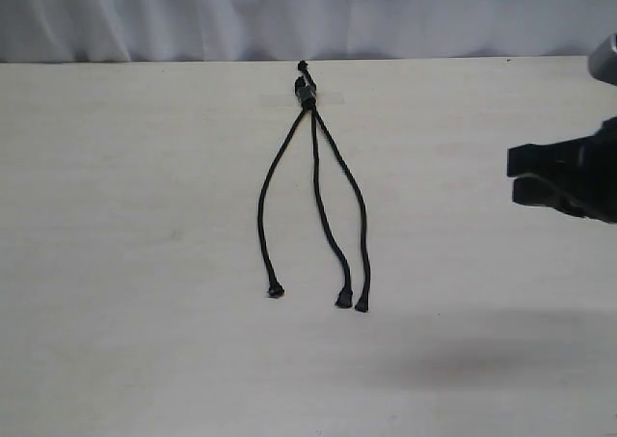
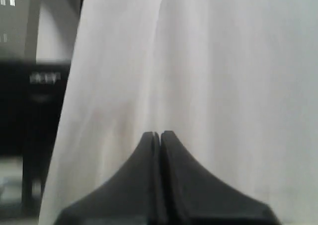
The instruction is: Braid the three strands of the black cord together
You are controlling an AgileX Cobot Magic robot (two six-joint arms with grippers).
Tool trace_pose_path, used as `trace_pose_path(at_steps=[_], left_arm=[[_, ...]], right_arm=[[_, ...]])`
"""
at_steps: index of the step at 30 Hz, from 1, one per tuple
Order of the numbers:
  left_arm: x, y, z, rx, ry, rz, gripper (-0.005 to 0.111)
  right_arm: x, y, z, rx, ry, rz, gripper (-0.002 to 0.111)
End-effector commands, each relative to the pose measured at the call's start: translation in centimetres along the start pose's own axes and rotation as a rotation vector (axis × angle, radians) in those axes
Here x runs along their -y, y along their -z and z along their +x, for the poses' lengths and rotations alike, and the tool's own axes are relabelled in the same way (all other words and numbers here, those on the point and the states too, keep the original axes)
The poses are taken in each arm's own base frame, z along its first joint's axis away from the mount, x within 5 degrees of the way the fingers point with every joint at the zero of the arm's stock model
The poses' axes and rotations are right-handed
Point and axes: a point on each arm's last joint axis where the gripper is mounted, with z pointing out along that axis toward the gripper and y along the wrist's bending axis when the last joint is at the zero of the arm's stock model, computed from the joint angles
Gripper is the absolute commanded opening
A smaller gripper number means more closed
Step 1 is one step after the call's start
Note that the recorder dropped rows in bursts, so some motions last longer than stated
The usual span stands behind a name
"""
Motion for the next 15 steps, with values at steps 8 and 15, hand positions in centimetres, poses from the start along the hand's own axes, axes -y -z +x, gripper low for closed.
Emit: trace_pose_path(at_steps=[8,15], left_arm=[[-0.1,-8.6,5.9,-1.157,0.059,-0.083,0.0],[1.2,-13.3,12.8,-1.427,0.2,0.064,0.0]], right_arm=[[-6.3,-8.8,-4.3,-0.267,0.233,-0.107,0.004],[-10.8,-14.7,-4.4,-0.329,0.362,-0.047,0.005]])
